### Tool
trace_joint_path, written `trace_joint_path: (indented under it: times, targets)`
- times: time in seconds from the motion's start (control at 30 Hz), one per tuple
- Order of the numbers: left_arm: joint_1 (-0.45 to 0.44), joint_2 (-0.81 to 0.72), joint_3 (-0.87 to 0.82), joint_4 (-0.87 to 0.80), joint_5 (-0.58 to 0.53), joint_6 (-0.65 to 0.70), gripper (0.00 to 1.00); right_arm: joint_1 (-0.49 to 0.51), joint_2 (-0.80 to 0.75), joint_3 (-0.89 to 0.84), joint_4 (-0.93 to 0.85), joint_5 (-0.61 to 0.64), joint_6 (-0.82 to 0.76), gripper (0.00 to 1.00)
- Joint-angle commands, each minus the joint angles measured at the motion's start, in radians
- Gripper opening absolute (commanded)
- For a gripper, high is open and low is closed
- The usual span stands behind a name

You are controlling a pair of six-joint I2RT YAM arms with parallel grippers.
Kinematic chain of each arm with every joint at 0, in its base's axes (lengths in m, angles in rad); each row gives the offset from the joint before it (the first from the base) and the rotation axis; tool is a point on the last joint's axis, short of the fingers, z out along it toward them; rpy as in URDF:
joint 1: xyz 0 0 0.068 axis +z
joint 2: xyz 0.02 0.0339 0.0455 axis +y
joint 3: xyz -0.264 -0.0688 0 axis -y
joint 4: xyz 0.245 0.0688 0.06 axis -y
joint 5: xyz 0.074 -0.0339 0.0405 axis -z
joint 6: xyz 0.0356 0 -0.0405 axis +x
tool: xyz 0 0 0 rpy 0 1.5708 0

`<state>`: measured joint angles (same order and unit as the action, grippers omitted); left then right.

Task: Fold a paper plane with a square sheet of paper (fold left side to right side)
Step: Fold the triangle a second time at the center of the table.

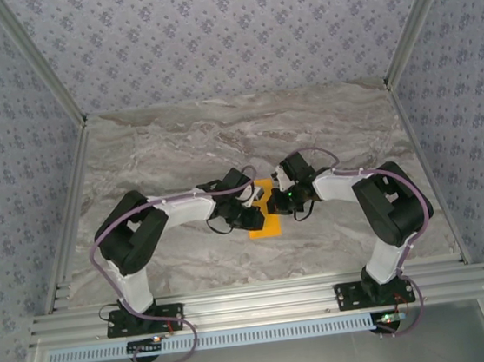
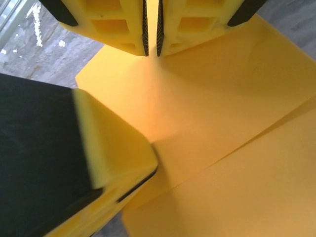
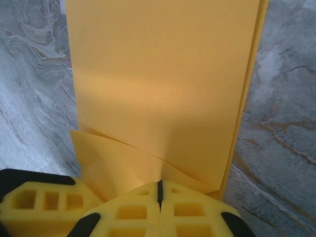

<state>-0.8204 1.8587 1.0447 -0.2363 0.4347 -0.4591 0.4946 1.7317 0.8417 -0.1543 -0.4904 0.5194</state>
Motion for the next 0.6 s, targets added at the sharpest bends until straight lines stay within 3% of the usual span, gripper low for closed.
trace_joint_path:
  times: [0.0,0.57]
  targets:
    - [-0.005,0.011,0.015,-0.031,0.023,0.025,0.14,0.001,0.04,-0.004,-0.103,0.069,-0.007,0.07]
    - [-0.003,-0.105,-0.195,-0.067,0.008,0.024,0.13,-0.007,0.052,0.009,-0.137,0.084,-0.016,0.07]
